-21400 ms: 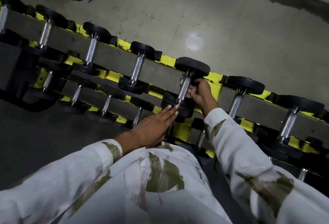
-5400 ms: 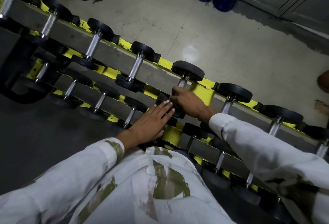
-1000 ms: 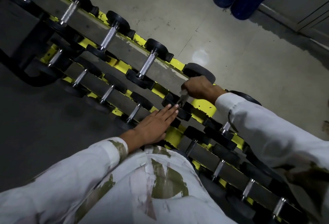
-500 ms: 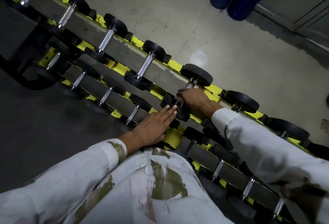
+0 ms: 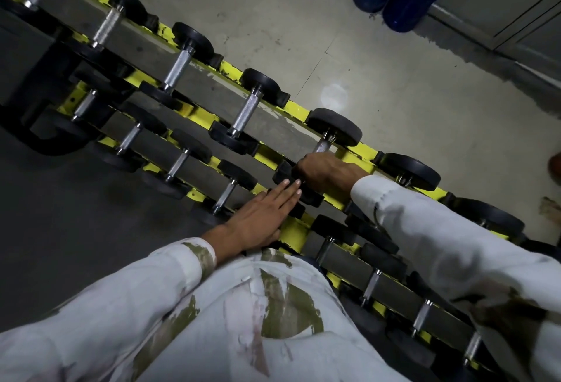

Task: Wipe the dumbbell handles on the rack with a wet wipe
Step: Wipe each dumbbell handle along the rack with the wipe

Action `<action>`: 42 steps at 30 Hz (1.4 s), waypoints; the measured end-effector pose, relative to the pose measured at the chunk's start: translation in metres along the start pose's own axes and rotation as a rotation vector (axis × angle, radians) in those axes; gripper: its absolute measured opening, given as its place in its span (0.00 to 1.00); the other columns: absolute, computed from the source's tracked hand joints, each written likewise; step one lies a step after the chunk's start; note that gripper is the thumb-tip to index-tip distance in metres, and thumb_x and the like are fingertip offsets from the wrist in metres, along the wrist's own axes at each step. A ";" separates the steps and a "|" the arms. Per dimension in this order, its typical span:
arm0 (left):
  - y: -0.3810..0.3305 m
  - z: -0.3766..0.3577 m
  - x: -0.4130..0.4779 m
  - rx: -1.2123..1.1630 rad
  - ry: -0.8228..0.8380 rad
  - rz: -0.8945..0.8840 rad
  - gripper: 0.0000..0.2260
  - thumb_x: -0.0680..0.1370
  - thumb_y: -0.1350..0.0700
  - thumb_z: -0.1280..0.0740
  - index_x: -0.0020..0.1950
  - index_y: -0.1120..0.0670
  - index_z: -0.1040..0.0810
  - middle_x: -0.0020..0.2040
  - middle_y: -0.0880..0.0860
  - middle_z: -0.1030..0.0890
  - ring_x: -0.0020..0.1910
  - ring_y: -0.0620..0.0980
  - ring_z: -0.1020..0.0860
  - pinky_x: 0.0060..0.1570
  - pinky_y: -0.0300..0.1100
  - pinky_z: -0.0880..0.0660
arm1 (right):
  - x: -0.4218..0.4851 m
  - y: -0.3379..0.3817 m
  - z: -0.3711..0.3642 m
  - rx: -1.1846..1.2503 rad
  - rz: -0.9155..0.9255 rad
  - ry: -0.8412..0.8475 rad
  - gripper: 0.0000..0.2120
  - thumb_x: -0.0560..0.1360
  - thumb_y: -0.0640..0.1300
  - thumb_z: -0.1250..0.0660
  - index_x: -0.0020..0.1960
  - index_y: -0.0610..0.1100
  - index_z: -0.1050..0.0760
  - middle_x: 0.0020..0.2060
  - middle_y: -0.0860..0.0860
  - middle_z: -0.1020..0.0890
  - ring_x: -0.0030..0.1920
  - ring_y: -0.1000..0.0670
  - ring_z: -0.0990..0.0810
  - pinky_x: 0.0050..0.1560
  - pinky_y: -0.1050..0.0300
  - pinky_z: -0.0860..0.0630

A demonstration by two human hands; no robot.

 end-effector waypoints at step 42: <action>0.003 0.006 -0.001 0.012 0.024 -0.045 0.44 0.78 0.53 0.33 0.84 0.59 0.59 0.83 0.56 0.65 0.83 0.54 0.60 0.78 0.52 0.38 | 0.040 -0.003 -0.005 0.071 -0.069 0.026 0.10 0.82 0.49 0.40 0.57 0.48 0.22 0.58 0.44 0.18 0.61 0.43 0.23 0.66 0.46 0.38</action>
Point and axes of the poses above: each hand's wrist, its own x-axis towards the middle knuckle, its own z-axis out of the back of the hand, y = z × x, the point moved 1 cm from there along x, towards the middle knuckle
